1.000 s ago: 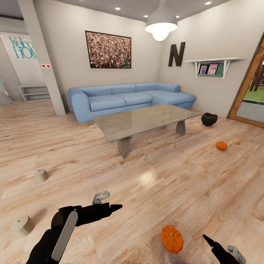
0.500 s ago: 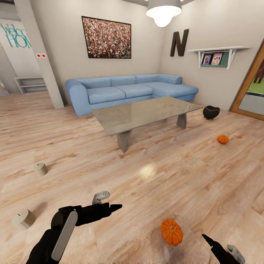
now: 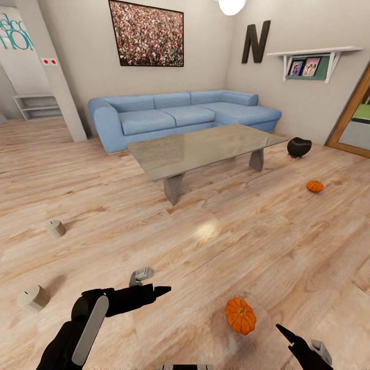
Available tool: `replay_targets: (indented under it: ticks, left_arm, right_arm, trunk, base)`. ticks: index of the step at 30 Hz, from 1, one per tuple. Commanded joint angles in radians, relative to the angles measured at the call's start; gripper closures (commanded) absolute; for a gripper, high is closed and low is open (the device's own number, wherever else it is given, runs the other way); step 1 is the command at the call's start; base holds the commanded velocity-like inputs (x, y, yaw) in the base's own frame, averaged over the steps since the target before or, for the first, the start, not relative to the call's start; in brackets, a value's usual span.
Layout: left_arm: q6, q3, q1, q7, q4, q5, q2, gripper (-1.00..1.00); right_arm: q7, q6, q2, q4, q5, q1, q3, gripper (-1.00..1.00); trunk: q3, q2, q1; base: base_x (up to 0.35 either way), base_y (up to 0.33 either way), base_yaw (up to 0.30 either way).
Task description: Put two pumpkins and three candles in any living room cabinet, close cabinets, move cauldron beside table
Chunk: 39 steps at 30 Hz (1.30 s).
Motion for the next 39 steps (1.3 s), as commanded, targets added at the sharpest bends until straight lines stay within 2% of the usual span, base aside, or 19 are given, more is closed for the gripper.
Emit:
replay_targets:
  ticks: [1, 12, 16, 22, 31, 33, 35, 39]
  left_arm:
    - [0.003, 0.000, -0.001, -0.007, 0.000, -0.006, 0.000, -1.00]
    - [0.003, 0.001, -0.001, -0.007, 0.000, -0.005, 0.000, -1.00]
    - [0.003, 0.000, -0.001, -0.007, 0.000, -0.004, 0.009, -1.00]
    - [0.003, -0.003, -0.001, -0.007, 0.000, 0.031, 0.030, -1.00]
    - [0.003, -0.005, -0.001, -0.007, 0.000, 0.060, 0.034, -1.00]
    - [0.003, -0.005, -0.001, -0.007, 0.000, 0.076, 0.034, -1.00]
    - [0.003, -0.005, -0.001, -0.007, 0.000, 0.108, 0.037, -1.00]
    - [0.008, -0.006, -0.001, -0.007, 0.000, 0.176, 0.060, -1.00]
  right_arm:
    - [0.003, 0.010, 0.000, 0.000, -0.006, 0.000, -0.002, -1.00]
    - [-0.012, 0.006, 0.000, 0.000, -0.006, 0.000, -0.002, -1.00]
    - [-0.013, 0.005, 0.001, 0.000, -0.006, 0.000, -0.001, -1.00]
    - [-0.014, 0.005, 0.000, 0.000, -0.006, 0.000, -0.001, -1.00]
    - [-0.014, 0.006, 0.001, 0.000, -0.006, 0.000, -0.001, -1.00]
    - [-0.014, 0.012, 0.001, 0.000, -0.007, 0.000, -0.001, -1.00]
    - [-0.014, 0.026, 0.001, 0.000, -0.010, 0.000, -0.003, -1.00]
    - [-0.014, 0.119, -0.001, 0.000, -0.016, 0.000, -0.012, -1.00]
  trunk:
    - [-0.005, -0.001, 0.000]
    - [-0.047, -0.003, 0.005]
    - [-0.063, -0.004, 0.007]
    - [-0.086, -0.006, 0.010]
    - [-0.121, -0.008, 0.014]
    - [-0.129, -0.008, 0.015]
    - [-0.136, -0.009, 0.015]
    - [-0.152, -0.009, 0.017]
  base:
    - [0.000, 0.000, 0.000]
    - [0.000, 0.000, 0.000]
    - [0.000, 0.000, 0.000]
    - [0.000, 0.000, 0.000]
    - [0.000, 0.000, 0.000]
    - [0.000, 0.000, 0.000]
    - [0.000, 0.000, 0.000]
    - [0.000, 0.000, 0.000]
